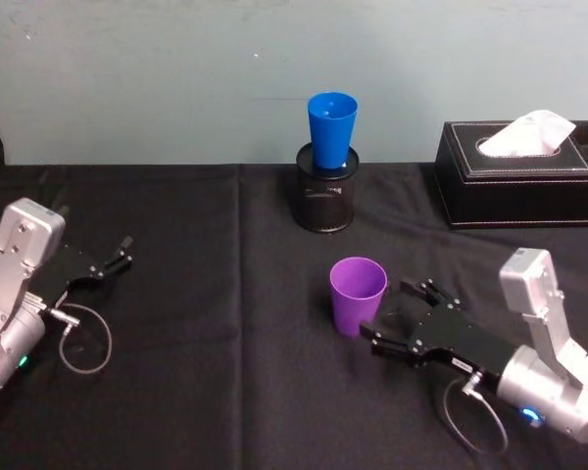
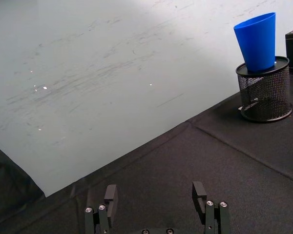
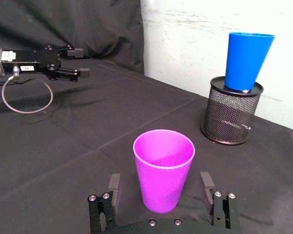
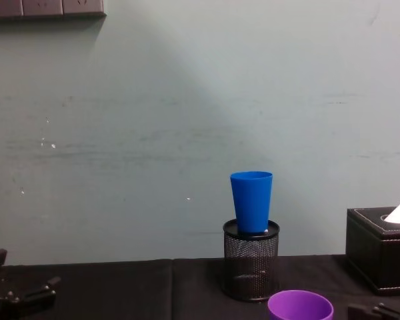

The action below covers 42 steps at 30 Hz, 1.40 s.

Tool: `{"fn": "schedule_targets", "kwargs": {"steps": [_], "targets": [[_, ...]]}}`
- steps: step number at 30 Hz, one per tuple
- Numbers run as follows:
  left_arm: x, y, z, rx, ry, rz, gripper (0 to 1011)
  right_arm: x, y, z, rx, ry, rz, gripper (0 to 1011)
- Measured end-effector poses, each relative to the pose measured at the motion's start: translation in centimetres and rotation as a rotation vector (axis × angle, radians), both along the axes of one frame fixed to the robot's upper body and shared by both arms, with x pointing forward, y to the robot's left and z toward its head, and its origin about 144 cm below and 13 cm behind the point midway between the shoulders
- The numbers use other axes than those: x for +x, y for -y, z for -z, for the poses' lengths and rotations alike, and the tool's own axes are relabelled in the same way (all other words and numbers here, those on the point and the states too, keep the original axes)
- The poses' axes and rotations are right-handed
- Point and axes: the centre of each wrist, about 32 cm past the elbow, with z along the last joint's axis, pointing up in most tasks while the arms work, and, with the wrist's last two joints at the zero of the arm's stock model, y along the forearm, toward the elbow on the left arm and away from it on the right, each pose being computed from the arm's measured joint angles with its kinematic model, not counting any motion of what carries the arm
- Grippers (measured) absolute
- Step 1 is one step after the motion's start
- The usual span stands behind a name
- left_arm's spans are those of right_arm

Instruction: Pick up one cup with a gripper and tap it against the other cup.

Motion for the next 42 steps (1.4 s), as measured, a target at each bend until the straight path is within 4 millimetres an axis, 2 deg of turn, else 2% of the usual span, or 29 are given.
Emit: {"fn": "schedule_targets", "kwargs": {"steps": [8, 23, 42], "targets": [[0.0, 0.0, 0.0, 0.000, 0.000, 0.000, 1000, 1.7, -1.4, 0.3, 0.006, -0.007, -0.010, 1003], [0.0, 0.0, 0.0, 0.000, 0.000, 0.000, 1000, 3.5, -2.7, 0.8, 0.020, 0.002, 0.008, 1003], [0.0, 0.0, 0.0, 0.000, 0.000, 0.000, 1000, 3.9, -3.2, 1.0, 0.032, -0.001, 0.006, 997]]}}
